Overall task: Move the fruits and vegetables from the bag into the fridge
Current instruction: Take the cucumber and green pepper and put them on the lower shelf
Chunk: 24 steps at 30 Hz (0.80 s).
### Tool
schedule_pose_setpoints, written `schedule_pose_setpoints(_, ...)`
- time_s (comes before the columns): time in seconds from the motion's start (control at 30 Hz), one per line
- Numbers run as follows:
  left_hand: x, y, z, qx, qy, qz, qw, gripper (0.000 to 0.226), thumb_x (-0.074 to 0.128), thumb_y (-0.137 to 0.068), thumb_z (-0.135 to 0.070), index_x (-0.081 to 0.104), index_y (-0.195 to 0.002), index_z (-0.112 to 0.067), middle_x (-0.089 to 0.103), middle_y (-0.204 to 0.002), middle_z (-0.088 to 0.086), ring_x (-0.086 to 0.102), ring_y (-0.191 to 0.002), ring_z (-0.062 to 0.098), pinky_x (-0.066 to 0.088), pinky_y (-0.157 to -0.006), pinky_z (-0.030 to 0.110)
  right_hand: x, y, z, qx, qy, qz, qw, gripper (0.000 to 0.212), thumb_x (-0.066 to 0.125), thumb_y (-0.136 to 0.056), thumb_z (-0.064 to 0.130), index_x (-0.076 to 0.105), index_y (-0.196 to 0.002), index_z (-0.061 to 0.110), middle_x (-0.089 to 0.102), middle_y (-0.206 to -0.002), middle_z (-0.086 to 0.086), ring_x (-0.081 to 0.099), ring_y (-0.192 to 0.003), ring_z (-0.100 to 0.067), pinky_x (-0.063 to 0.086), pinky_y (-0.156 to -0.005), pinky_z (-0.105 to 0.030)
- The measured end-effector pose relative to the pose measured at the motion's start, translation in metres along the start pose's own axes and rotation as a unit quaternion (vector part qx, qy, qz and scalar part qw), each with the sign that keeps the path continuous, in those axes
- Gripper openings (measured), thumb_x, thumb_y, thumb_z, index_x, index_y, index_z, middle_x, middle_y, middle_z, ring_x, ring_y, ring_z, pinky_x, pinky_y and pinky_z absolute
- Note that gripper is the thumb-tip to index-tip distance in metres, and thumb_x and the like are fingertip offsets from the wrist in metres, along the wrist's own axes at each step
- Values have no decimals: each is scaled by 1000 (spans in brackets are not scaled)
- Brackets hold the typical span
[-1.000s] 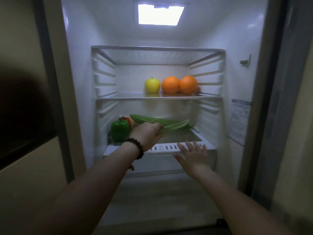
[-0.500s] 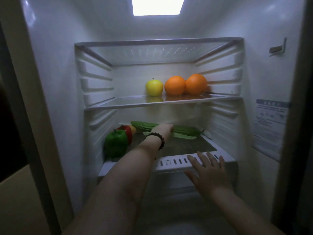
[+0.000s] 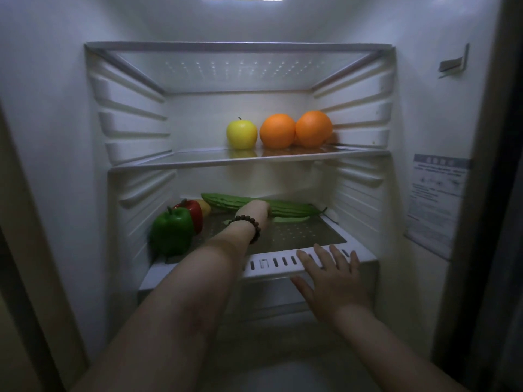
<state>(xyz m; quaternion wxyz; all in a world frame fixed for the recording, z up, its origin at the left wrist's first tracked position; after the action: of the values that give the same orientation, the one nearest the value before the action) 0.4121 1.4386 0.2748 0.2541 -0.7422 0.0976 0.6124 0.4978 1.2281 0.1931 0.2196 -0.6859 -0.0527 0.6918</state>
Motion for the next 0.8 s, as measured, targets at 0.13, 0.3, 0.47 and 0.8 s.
schedule_pose_setpoints(0.13,-19,33,-8,8,86,-46,995,47,60,-90,-36,52,-130,-14,56,-130,7,54,-117,24,46,-97,38,-9,4,1,-9,0,23,1000,98,-24,-60,78,7,-146,41,9,-159,1,0,-146,-26,-8,-115,-53)
schedule_pose_setpoints(0.3,-35,85,-18,24,102,-98,990,50,52,-91,-47,52,-130,-15,56,-127,6,52,-116,22,45,-97,40,-19,6,2,-4,-15,65,998,61,16,-92,63,8,-147,39,5,-159,1,-3,-146,-26,-8,-116,-53)
schedule_pose_setpoints(0.47,-36,148,-24,4,44,-127,991,50,42,-92,-52,52,-128,-18,53,-129,3,48,-119,22,42,-99,42,-31,5,3,4,-25,105,994,59,17,-93,61,6,-147,40,3,-160,1,-5,-146,-27,-7,-115,-53)
schedule_pose_setpoints(0.8,-38,278,2,-54,55,-204,976,60,33,-92,-54,34,-143,-22,33,-150,1,20,-141,20,20,-113,44,-48,74,48,5,-148,-48,988,60,28,-96,53,14,-149,30,2,-160,-1,-15,-145,-22,-9,-116,-47)
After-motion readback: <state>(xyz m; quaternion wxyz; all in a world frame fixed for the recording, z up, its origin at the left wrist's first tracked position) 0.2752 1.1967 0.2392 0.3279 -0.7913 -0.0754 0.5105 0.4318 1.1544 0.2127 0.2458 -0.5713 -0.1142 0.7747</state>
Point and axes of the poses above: each hand's wrist, its own y-axis away from the middle knuckle, its own x-axis out of the palm, z = x × y, the point moved 1 cm from there along -y, towards the middle knuckle
